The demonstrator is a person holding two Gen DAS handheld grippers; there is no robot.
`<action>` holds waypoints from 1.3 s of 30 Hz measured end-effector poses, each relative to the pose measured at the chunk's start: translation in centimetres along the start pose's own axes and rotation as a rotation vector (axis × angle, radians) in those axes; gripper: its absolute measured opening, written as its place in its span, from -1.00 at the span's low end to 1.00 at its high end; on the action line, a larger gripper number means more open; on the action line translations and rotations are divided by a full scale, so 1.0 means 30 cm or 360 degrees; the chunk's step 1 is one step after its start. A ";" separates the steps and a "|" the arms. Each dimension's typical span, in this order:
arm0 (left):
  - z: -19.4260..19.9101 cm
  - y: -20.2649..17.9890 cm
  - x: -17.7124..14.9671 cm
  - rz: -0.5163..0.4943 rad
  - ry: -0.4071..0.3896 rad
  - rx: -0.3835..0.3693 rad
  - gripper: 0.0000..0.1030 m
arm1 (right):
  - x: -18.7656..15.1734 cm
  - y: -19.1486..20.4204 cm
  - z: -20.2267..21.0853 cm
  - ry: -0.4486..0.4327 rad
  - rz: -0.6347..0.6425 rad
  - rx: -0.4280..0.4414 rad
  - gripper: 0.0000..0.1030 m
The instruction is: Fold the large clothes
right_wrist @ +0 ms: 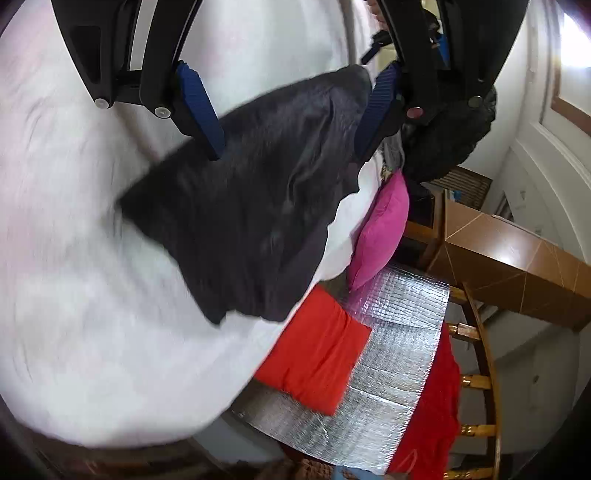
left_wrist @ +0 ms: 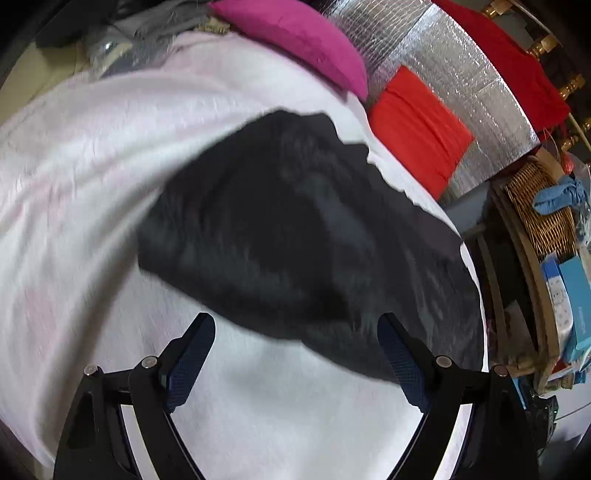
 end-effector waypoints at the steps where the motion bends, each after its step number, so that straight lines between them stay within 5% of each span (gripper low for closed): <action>1: -0.008 -0.003 -0.015 0.0020 0.0009 -0.0012 0.74 | -0.018 -0.011 -0.009 0.0010 -0.0018 -0.0008 0.48; 12: -0.055 0.056 -0.022 0.0265 -0.0026 -0.0071 0.74 | -0.020 -0.146 -0.098 -0.0035 -0.0275 -0.0159 0.48; 29: -0.209 0.131 0.061 0.0637 -0.0108 -0.0269 0.74 | 0.091 -0.175 -0.270 -0.0106 -0.0493 -0.0077 0.58; 35: -0.215 0.137 0.077 0.0605 -0.0169 -0.0187 0.11 | 0.120 -0.155 -0.298 -0.0174 -0.0402 -0.0071 0.55; 39: -0.192 0.115 0.096 0.0503 -0.0203 -0.0128 -0.37 | 0.120 -0.156 -0.288 -0.0241 -0.0288 -0.0176 0.06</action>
Point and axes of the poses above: each gripper's, at about its wrist camera, not at the fingertips, and z roughly against the way its jaws point, y to its left, x to its top, the point moved 9 cm from there along -z, roughly the way its jaws point, and after that the axes turned 15 degrees about -z, right-handed, at the moved point
